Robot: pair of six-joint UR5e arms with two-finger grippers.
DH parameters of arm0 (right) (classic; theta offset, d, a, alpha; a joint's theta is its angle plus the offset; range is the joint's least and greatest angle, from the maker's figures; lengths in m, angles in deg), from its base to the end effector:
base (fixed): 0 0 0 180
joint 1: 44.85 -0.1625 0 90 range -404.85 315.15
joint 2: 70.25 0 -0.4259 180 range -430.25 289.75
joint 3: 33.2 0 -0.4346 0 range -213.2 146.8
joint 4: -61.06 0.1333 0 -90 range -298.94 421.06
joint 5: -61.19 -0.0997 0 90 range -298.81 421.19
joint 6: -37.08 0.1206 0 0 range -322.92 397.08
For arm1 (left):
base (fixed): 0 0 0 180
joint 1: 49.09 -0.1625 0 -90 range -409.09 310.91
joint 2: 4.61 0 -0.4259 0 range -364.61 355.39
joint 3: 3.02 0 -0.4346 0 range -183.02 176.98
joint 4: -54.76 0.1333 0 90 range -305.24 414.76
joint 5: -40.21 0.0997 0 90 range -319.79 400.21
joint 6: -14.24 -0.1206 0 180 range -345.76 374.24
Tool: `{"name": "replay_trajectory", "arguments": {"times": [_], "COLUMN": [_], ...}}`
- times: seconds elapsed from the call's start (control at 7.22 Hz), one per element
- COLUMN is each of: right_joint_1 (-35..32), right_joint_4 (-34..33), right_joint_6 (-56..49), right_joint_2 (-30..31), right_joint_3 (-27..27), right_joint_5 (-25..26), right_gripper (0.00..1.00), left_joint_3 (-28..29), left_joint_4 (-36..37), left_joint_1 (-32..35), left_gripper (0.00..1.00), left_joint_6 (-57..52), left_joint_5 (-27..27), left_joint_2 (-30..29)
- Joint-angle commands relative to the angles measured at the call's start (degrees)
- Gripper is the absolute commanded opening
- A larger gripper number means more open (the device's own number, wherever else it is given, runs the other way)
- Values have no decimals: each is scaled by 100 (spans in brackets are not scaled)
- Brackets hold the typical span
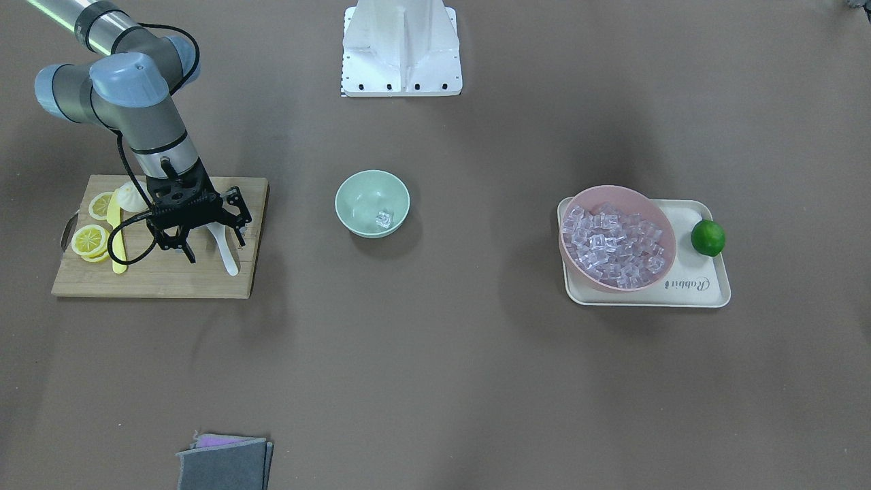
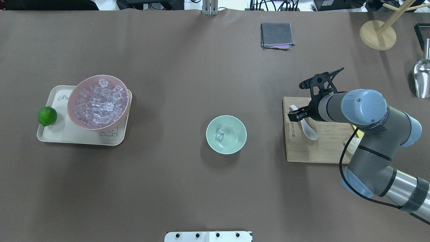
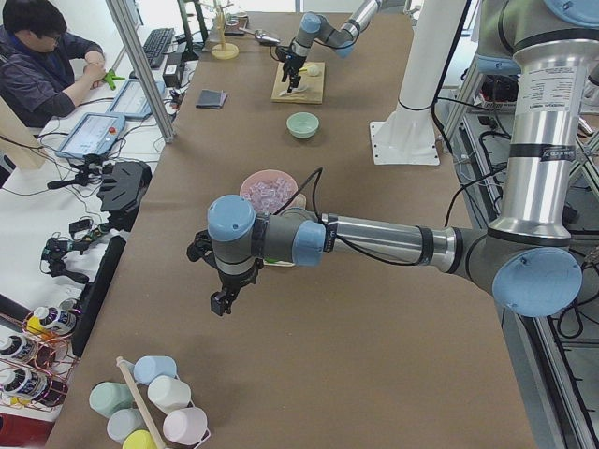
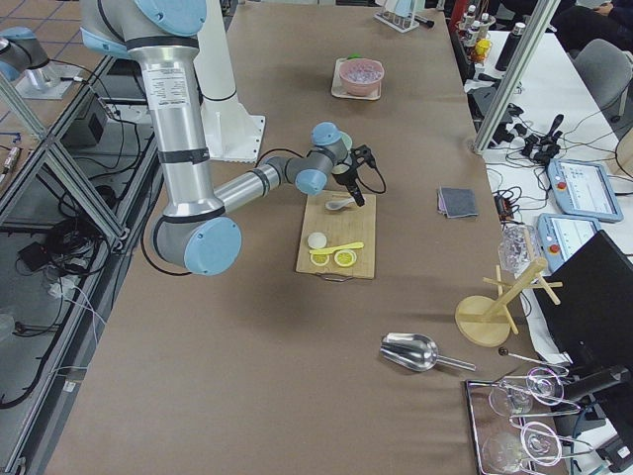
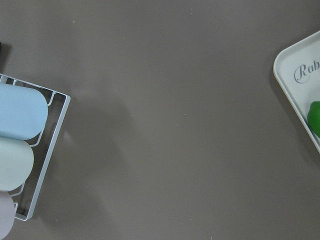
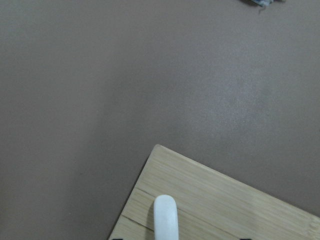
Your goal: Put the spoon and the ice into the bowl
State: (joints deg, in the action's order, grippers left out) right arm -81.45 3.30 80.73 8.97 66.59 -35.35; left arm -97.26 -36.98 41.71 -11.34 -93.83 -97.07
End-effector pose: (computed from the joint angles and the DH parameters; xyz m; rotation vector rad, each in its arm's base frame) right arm -0.4443 -0.4789 0.4212 0.5314 -0.7614 -0.2104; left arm -0.0573 -0.5605 0.6084 0.3143 0.7219 0.4668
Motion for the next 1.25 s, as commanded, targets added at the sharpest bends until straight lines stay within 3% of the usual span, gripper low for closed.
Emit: {"name": "replay_trajectory", "arguments": {"times": [0.0,0.55,0.69,0.83,0.97,1.11], "right_joint_1": [48,118,127,127,127,127], "right_joint_4": [72,72,64,55,55,55], "right_joint_6": [160,161,161,161,161,161], "right_joint_2": [14,23,32,32,32,41], "right_joint_3": [-21,-56,-56,-56,-56,-30], "right_joint_5": [3,12,12,12,20,47], "right_gripper": [68,65,54,23,0,0], "left_joint_3": [20,29,29,29,29,29], "left_joint_4": [-2,-2,-2,-2,-2,-2], "left_joint_1": [-1,-1,-1,-1,-1,-1], "left_gripper": [98,98,98,98,98,98], "left_joint_6": [-9,-9,-9,-9,0,-9], "left_joint_5": [-9,-9,-9,-9,-9,-18], "left_joint_2": [0,0,0,0,0,0]}}
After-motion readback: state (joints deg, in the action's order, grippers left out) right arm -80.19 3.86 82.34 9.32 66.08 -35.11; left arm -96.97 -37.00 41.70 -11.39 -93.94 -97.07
